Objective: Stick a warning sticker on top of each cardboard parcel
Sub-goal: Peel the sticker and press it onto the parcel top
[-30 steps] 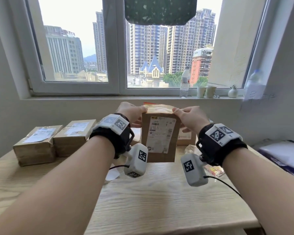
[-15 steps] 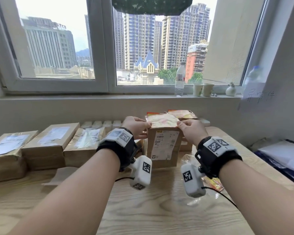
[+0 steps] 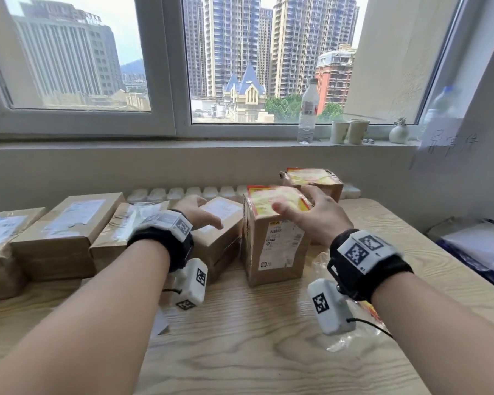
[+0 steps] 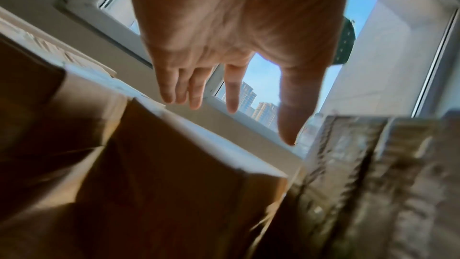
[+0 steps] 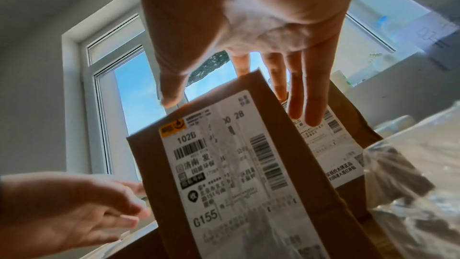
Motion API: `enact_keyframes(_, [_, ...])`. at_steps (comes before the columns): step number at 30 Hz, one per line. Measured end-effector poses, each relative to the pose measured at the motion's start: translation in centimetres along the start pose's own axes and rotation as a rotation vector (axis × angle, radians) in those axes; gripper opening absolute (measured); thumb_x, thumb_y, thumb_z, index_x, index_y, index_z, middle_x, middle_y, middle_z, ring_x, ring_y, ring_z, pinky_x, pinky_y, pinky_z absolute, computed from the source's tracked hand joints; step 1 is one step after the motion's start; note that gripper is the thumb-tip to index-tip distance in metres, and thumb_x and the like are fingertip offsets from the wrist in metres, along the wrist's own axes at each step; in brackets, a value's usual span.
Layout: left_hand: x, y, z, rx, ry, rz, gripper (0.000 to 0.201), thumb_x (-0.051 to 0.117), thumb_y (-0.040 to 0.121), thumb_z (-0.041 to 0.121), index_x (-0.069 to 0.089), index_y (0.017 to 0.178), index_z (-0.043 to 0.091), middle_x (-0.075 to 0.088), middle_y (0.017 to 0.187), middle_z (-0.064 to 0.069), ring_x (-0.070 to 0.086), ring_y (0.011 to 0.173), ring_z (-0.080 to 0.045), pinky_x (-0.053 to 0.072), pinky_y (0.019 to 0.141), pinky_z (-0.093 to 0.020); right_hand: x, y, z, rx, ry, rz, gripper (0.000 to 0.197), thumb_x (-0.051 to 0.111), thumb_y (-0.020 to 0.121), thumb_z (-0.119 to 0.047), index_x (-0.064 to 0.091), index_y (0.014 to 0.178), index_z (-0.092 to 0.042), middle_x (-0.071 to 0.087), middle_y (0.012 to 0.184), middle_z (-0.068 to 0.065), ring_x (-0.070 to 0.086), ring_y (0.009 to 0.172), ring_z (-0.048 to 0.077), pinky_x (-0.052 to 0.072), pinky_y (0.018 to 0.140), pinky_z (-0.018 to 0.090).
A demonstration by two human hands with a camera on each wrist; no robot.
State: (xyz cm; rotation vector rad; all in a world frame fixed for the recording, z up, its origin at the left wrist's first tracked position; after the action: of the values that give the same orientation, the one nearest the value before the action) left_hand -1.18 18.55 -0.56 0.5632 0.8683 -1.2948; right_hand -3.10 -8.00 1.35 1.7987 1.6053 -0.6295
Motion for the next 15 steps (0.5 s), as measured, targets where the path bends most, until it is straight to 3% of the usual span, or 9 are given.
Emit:
enact_keyframes(3, [2.1, 0.7, -1.4, -0.016, 0.230, -0.084, 0.111, 0.080, 0.050, 0.060, 0.028, 0.146, 0.036, 0.054, 0.133, 0.000, 0.052, 0.118, -0.024, 0.043, 0.096, -0.031, 0.6, 0.2, -0.4, -0.011, -0.076, -0.052, 0.116, 0.055, 0.043, -0.092, 0.033, 0.143, -0.039, 0.045, 0.145, 0.001, 0.049, 0.126, 0.024, 0.046, 0.098, 0.040])
enact_keyframes(5, [2.7, 0.7, -1.3, -0.007, 0.302, -0.090, 0.113, 0.080, 0.047, 0.061, 0.024, 0.144, 0.044, 0.056, 0.128, -0.003, 0.053, 0.114, -0.027, 0.046, 0.097, -0.038, 0.8, 0.4, -0.5, -0.011, -0.067, -0.072, 0.115, 0.064, 0.048, -0.085, 0.032, 0.146, -0.035, 0.045, 0.146, -0.001, 0.048, 0.128, 0.023, 0.044, 0.099, 0.038])
enact_keyframes(7, [2.5, 0.4, -1.1, -0.028, 0.377, -0.087, 0.112, 0.080, 0.047, 0.061, 0.026, 0.144, 0.041, 0.054, 0.125, -0.006, 0.052, 0.114, -0.030, 0.045, 0.099, -0.042, 0.8, 0.2, -0.4, -0.019, -0.036, -0.091, 0.111, 0.073, 0.054, -0.074, 0.029, 0.147, -0.034, 0.047, 0.144, -0.003, 0.048, 0.127, 0.021, 0.044, 0.096, 0.034])
enact_keyframes(9, [2.3, -0.2, -1.1, -0.079, 0.461, -0.049, 0.110, 0.078, 0.040, 0.068, 0.039, 0.137, 0.033, 0.055, 0.110, -0.005, 0.054, 0.106, -0.028, 0.047, 0.095, -0.041, 1.0, -0.2, -0.3, -0.036, -0.034, -0.113, 0.110, 0.080, 0.057, -0.063, 0.026, 0.149, -0.034, 0.049, 0.141, -0.003, 0.051, 0.122, 0.019, 0.045, 0.093, 0.031])
enact_keyframes(11, [2.3, -1.3, -0.6, -0.089, 0.473, -0.034, 0.098, 0.075, 0.037, 0.072, 0.052, 0.120, 0.025, 0.056, 0.095, -0.002, 0.057, 0.090, -0.023, 0.050, 0.082, -0.034, 1.1, -0.5, -0.3, -0.043, -0.047, -0.092, 0.113, 0.083, 0.060, -0.056, 0.021, 0.150, -0.030, 0.049, 0.142, -0.002, 0.050, 0.124, 0.019, 0.044, 0.097, 0.032])
enact_keyframes(14, [3.0, -3.5, -0.2, -0.018, 0.488, -0.123, 0.039, 0.076, 0.068, 0.055, 0.065, 0.083, 0.021, 0.061, 0.080, 0.000, 0.055, 0.058, -0.007, 0.047, 0.055, -0.017, 0.8, -0.6, 0.2, 0.012, 0.007, -0.025, 0.111, 0.086, 0.065, -0.043, 0.019, 0.152, -0.021, 0.049, 0.143, 0.003, 0.049, 0.127, 0.022, 0.042, 0.100, 0.032])
enact_keyframes(15, [2.9, -4.4, 0.1, 0.008, 0.528, -0.126, 0.031, 0.074, 0.073, 0.050, 0.063, 0.065, 0.023, 0.060, 0.069, 0.004, 0.053, 0.048, -0.003, 0.043, 0.046, -0.014, 1.0, -0.7, 0.3, 0.033, 0.014, -0.023, 0.106, 0.085, 0.066, -0.041, 0.024, 0.149, -0.017, 0.051, 0.140, 0.004, 0.052, 0.122, 0.022, 0.043, 0.096, 0.032])
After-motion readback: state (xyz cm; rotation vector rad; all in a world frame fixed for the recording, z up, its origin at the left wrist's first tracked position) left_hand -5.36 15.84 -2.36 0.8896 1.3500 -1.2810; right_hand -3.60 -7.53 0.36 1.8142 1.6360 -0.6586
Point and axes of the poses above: each hand's wrist, its own y-axis towards the middle knuckle, its own x-axis out of the palm, z = x × y, the point moved 7 cm from there along y, towards the middle knuckle
